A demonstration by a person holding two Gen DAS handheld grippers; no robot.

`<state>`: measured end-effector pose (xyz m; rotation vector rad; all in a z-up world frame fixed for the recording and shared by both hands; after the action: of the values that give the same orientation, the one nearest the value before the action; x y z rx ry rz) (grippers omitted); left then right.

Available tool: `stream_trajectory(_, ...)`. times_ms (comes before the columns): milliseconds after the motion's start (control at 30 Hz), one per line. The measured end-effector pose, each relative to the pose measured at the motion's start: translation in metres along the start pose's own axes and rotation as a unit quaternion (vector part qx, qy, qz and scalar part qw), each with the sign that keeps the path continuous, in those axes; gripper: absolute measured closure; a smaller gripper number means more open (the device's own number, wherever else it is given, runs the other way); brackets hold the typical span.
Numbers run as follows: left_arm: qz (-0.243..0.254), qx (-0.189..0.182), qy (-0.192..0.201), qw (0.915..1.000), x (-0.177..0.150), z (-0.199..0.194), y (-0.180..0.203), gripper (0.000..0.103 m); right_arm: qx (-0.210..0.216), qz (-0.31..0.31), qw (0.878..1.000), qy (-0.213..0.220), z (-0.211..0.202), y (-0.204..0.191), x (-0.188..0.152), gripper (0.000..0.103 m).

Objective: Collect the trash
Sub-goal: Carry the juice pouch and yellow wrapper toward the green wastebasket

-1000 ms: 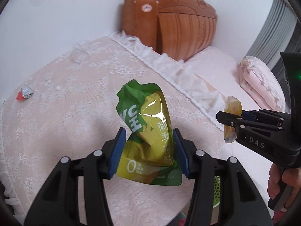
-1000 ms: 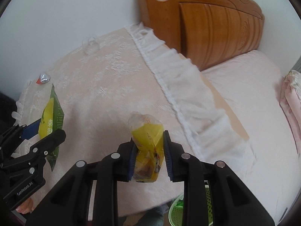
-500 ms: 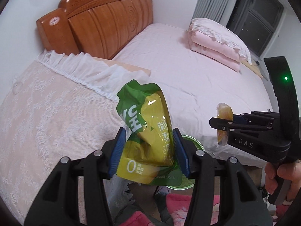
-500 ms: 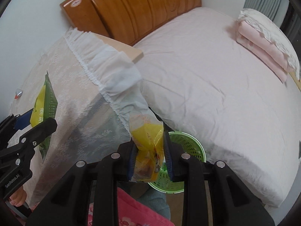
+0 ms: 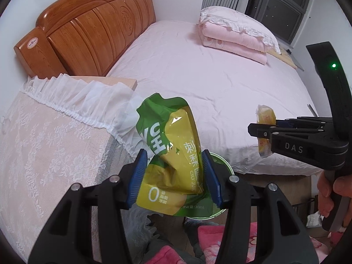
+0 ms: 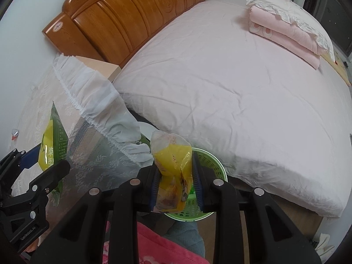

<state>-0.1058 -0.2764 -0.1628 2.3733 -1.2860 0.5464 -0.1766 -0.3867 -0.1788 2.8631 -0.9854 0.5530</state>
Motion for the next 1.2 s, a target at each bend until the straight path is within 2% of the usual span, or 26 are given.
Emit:
stream_trajectory(200,0.042,-0.008,-0.057,0.9975,-0.011,0.054,0.021,0.053,-0.009,0.006,1.000,-0.017,0.006,0.022,-0.007,0.074)
stream_trajectory(467,0.051,-0.025,-0.112,0.9920,-0.042,0.102,0.056,0.053,-0.017,0.005,0.999,-0.046,0.020,0.048,-0.018,0.074)
stream_trajectory(867,0.044,-0.036,-0.132,0.9896,-0.047,0.115,0.080,0.051,-0.014,-0.003,0.999,-0.050,0.030,0.067,-0.020,0.074)
stream_trajectory(1133,0.049,-0.043,-0.128,0.9897,-0.046,0.113,0.091,0.032,-0.012,-0.002,0.999,-0.051,0.029,0.068,-0.021,0.074)
stream_trajectory(1200,0.048,-0.042,-0.126,0.9899,-0.046,0.112,0.090,0.032,-0.012,-0.002,0.999,-0.051,0.029,0.068,-0.020,0.074)
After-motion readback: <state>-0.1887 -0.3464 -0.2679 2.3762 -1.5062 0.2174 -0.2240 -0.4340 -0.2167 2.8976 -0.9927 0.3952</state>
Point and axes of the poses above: each gripper's, at about its wrist camera, not at the fingertips, and z roughly the way its jaws point, y to its right, x to its top, the point moved 8 cm from there along z, roughly the way its jaws point, and after that the axes turned 3 degrees about -x, right-handed, at the moved point
